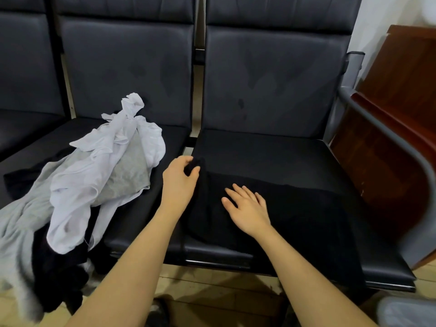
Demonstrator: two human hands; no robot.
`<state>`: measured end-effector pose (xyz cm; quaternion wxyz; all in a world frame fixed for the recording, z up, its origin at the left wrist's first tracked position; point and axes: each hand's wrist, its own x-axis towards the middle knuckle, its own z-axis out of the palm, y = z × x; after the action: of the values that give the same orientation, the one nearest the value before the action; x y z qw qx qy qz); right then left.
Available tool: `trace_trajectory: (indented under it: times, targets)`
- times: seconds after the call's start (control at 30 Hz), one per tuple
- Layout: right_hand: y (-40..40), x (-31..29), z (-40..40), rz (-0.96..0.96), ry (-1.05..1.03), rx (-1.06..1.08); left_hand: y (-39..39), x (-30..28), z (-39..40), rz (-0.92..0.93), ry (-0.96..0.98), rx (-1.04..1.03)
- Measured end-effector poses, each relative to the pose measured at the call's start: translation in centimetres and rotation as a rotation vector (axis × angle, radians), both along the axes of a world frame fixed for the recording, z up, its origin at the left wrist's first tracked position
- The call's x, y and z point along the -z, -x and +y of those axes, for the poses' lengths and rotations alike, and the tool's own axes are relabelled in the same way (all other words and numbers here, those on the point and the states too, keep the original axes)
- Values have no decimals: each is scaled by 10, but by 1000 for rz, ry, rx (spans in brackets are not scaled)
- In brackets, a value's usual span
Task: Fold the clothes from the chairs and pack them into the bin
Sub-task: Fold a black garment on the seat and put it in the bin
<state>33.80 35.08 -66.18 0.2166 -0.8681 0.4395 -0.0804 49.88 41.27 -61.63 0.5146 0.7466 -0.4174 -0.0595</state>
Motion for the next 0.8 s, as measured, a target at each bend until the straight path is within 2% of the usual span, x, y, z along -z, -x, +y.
trace_trajectory:
  times: [0.07,0.13,0.3,0.4,0.5,0.6,0.7,0.8]
  targets:
    - [-4,-4,4,-182,-91,-1,6,-10,0,-7,46,32]
    - [7,-11,1,-307,-66,36,16,-18,-1,-36,69,79]
    - [84,-16,-23,-62,240,175,59,-33,-13,-134,57,233]
    - [127,-14,-32,59,285,267,91,-37,-25,-145,39,308]
    - [152,-6,-33,104,205,238,125,-41,-40,-144,34,357]
    - [162,-3,-33,-149,114,251,160,-41,-56,-164,31,412]
    - [172,-11,-32,-487,25,427,193,-38,-66,-205,64,446]
    - [187,-18,-34,-573,-41,537,209,-36,-72,-145,-81,596]
